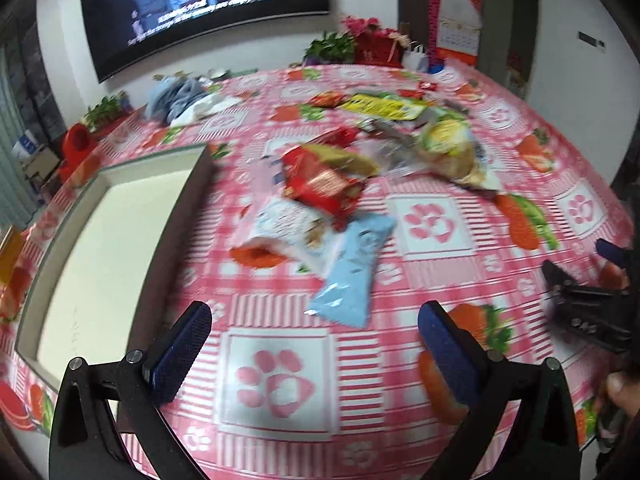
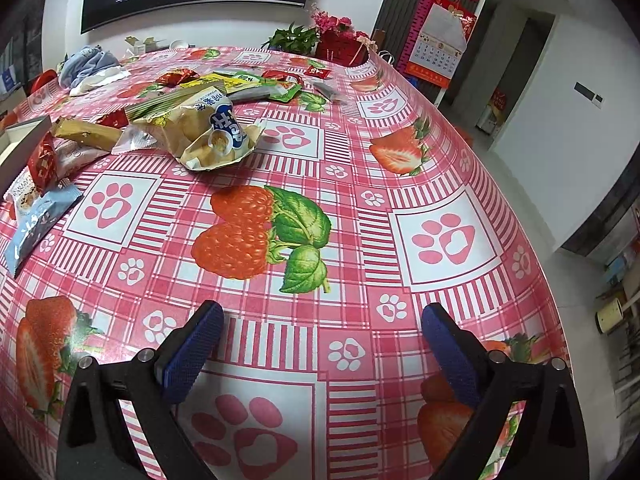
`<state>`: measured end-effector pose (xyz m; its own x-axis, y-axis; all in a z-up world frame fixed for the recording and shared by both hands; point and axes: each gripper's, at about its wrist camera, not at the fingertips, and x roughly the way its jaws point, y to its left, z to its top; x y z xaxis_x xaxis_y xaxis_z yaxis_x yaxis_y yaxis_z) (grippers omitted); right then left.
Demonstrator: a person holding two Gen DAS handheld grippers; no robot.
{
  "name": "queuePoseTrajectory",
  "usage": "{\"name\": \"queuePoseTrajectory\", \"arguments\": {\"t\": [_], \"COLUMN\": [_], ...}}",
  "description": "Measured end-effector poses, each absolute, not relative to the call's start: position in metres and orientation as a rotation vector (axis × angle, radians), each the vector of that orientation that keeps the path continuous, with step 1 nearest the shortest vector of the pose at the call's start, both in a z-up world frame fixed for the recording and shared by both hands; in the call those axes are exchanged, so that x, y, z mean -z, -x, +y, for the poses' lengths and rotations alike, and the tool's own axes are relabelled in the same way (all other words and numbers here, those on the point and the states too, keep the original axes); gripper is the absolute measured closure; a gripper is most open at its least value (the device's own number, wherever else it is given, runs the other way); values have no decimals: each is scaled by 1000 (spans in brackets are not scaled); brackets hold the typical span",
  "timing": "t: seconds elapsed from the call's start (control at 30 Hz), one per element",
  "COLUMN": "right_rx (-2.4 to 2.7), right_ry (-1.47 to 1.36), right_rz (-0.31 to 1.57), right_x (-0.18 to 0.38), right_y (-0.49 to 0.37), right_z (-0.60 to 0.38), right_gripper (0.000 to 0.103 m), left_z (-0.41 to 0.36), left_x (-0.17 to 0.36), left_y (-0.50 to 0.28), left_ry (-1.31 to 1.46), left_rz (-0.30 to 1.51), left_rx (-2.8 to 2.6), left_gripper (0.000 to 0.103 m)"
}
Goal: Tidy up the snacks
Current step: 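Move both tools toward the cranberry packet and blue bar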
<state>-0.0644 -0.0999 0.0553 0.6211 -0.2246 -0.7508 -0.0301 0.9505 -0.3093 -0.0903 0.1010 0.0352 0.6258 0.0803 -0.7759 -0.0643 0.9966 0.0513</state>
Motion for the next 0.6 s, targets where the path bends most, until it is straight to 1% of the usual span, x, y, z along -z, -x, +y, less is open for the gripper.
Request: {"name": "queuePoseTrajectory", "arguments": {"t": [0.17, 0.33, 0.47, 0.6], "right_rx": [105, 4, -42, -52], "right_ry": [294, 111, 121, 110], "right_rz": [922, 951, 970, 996], "right_x": [-57, -64, -57, -47], "right_y": [62, 60, 55, 51], "right_z": [-99, -86, -61, -56], "right_gripper": [4, 3, 4, 3], "left_z": [126, 133, 139, 142], "left_x": [-22, -13, -3, -3], "left_y": [86, 78, 75, 71], "left_ry": [7, -11, 15, 46], "left_rz": [933, 968, 1012, 1018], "left_rx": [-145, -167, -162, -143], "left_gripper": [0, 0, 0, 0]}}
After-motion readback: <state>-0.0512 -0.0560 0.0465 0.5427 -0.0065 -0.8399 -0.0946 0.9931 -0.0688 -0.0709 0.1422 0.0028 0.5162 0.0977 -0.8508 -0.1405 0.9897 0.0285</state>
